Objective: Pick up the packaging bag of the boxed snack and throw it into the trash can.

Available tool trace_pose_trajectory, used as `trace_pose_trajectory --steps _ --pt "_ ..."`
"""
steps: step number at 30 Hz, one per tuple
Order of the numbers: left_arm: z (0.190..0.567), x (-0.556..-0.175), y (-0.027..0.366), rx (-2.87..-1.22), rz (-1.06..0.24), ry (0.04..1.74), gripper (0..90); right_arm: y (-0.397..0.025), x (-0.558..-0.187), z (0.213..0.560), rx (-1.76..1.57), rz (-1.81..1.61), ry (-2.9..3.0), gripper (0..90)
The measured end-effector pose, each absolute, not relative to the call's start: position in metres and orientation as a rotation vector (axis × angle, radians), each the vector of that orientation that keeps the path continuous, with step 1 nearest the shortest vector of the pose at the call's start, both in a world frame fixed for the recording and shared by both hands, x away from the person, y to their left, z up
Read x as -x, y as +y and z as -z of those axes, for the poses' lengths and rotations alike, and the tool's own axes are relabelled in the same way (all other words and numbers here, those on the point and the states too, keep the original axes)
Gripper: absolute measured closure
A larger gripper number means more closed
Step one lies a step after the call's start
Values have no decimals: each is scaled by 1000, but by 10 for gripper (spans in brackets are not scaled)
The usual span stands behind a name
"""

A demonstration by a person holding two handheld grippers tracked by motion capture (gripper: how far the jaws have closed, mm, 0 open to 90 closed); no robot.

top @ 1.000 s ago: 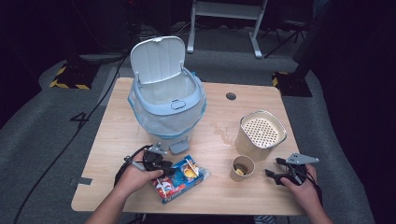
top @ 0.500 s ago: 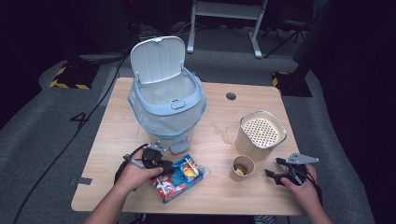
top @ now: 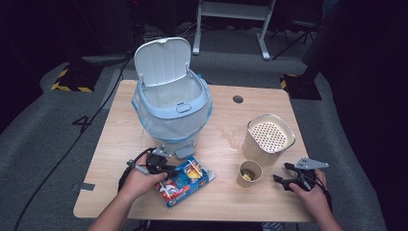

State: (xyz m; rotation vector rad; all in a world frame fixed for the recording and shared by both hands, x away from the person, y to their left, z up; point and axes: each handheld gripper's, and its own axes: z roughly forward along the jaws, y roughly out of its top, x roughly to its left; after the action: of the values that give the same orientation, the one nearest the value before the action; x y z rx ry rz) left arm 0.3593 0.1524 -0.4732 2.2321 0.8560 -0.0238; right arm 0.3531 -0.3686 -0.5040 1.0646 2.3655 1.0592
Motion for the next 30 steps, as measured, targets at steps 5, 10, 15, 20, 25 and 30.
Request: trace_pose_trajectory --steps 5,10,15,20,25,30 --pt "460 -353 153 -2182 -19 809 782 -369 -353 504 -1065 -1059 2366 235" --pt "449 -348 152 -2124 -64 777 783 -369 -353 504 -1065 -1059 2365 234" --pt "437 -344 153 -2059 -102 745 783 -369 -353 504 -1064 -1059 2366 234" --pt "423 -339 154 -1982 -143 705 783 -369 -353 504 -1065 -1059 2366 235" --pt "409 -337 156 -1899 -188 664 783 -369 -353 504 -1064 -1059 2366 234" --pt "396 -338 158 -1829 -201 637 783 -369 -353 504 -1064 -1060 2366 234"
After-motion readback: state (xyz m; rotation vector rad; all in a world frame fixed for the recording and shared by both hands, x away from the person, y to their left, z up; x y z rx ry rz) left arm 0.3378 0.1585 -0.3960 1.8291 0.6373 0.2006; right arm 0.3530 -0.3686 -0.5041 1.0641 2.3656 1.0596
